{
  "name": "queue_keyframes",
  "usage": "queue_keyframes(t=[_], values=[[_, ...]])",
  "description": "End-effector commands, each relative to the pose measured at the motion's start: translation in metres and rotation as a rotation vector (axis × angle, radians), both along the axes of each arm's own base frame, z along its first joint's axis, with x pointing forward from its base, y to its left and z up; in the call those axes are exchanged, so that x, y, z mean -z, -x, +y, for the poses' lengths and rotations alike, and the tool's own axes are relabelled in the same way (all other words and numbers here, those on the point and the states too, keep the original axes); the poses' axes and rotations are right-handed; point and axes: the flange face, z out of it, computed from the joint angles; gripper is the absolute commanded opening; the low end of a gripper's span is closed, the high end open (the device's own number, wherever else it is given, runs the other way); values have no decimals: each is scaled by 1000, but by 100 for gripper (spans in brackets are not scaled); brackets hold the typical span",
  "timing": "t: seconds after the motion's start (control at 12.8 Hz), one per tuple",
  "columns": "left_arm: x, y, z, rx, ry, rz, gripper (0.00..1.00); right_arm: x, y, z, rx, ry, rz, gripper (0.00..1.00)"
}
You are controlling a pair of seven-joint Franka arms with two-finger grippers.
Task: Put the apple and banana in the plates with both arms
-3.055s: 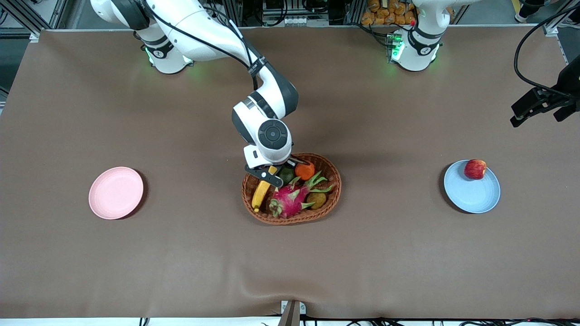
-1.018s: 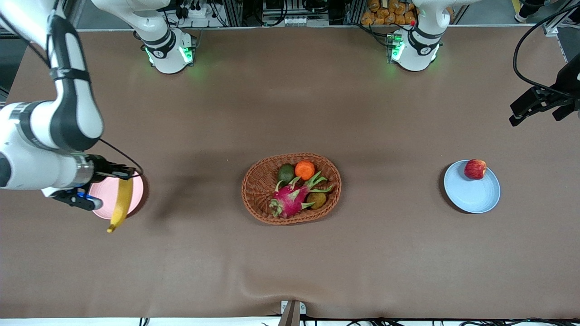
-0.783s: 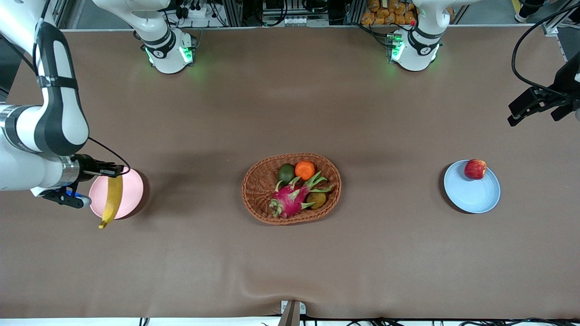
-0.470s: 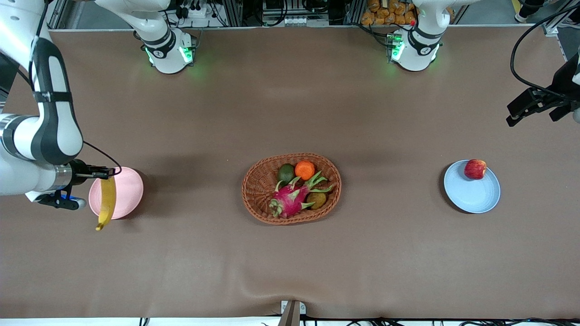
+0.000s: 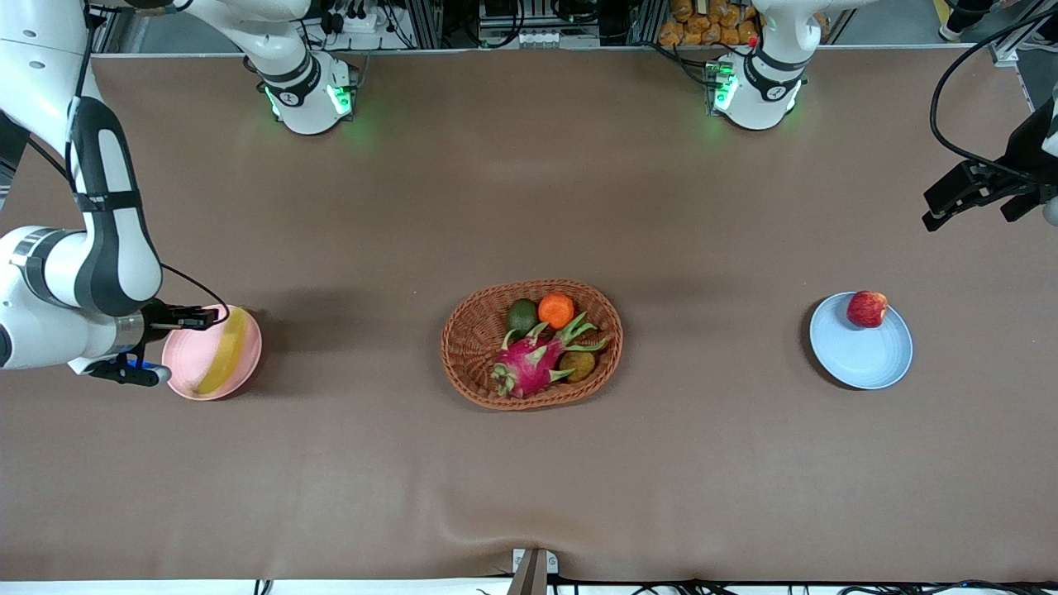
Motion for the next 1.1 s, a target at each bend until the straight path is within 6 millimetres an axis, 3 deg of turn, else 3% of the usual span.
queue_keyframes(t=[0.0, 0.16, 0.31, 0.55, 0.86, 1.02], values=[[-3, 3, 2, 28, 19, 2, 100, -5, 0, -4, -14, -1, -5, 100], [-4, 4, 2, 28, 19, 2, 100, -20, -1, 3, -24, -1, -19, 100], [-4, 4, 2, 30, 19, 2, 100, -52, -3, 5, -28, 5, -67, 100], [-4, 4, 2, 30, 19, 2, 100, -126, 1, 15, -65, 54, -181, 100], [-4, 4, 2, 30, 19, 1, 100, -230, 21, 56, -173, 68, -348, 100], [-3, 3, 2, 30, 19, 4, 100, -263, 40, 65, -186, 66, -357, 100]])
